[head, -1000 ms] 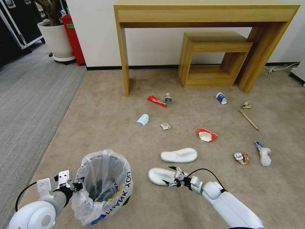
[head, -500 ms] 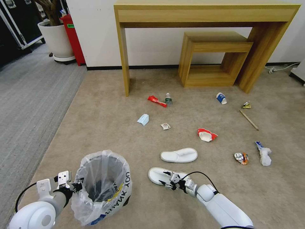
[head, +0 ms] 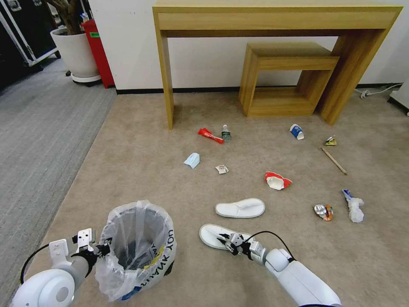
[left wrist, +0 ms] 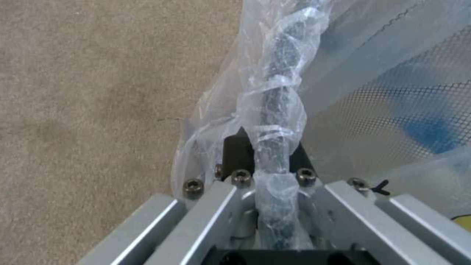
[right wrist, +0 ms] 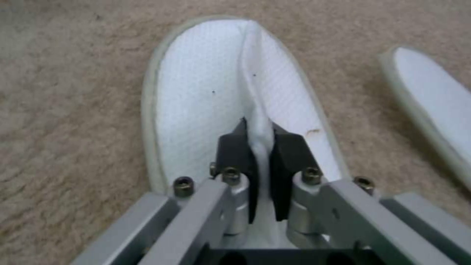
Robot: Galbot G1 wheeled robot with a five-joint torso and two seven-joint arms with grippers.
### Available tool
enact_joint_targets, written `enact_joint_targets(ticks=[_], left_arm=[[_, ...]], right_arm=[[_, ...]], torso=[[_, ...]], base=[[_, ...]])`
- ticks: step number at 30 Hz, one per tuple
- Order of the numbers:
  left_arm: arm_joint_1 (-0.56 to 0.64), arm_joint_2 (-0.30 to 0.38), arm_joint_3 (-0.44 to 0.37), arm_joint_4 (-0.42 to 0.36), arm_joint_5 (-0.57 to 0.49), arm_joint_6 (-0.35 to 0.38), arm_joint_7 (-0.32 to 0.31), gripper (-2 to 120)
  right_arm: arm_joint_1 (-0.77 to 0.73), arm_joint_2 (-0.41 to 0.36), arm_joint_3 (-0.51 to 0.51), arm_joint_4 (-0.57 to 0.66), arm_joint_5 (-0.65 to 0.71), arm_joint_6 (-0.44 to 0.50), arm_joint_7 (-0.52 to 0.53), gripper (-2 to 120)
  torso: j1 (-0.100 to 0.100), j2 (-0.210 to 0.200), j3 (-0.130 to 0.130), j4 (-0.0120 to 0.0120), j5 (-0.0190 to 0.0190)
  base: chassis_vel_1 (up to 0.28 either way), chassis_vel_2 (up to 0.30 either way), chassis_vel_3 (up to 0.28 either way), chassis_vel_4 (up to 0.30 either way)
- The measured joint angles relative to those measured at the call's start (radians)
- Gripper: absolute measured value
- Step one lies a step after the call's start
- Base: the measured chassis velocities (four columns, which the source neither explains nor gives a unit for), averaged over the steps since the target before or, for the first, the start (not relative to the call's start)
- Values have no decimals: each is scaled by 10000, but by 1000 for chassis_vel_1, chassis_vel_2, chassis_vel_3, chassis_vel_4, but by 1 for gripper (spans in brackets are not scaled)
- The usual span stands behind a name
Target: Pick up the trash bin and place the garbage on the floor into it.
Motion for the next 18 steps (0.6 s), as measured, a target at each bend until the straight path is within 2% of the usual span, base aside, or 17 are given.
enact_joint_targets(ticks=[2, 11, 13, 14, 15, 18], left_arm=[[-25, -1, 10, 28, 5, -1, 1, 0], [-59, -6, 27, 71, 25, -3, 6, 0], [-49, -2, 27, 54, 33, -4, 6, 0], [-44, 6, 32, 6, 33, -4, 5, 0], [-44, 6, 32, 6, 33, -4, 5, 0], [-43, 16, 74, -220, -17, 25, -17, 0]], right_arm=[[-120, -110, 91, 222, 180, 0, 10, 0], [-857, -955, 862, 1859, 1337, 476, -212, 0], [-1064, -1271, 1084, 2499, 1744, 542, -257, 0], [-1233, -1550, 1256, 3216, 2212, 555, -302, 0], [-1233, -1550, 1256, 3216, 2212, 555, -302, 0], [-1618, -2206, 1597, 5680, 3711, 523, -504, 0]], torso=[[0, 0, 0, 1, 0], [0, 0, 0, 0, 3], [0, 0, 0, 0, -1], [0, 0, 1, -4, -1], [0, 0, 1, -4, -1], [0, 0, 0, 0, 0]], base=[[0, 0, 0, 0], [0, 0, 0, 0], [0, 0, 0, 0], [0, 0, 0, 0], [0, 0, 0, 0], [0, 0, 0, 0]])
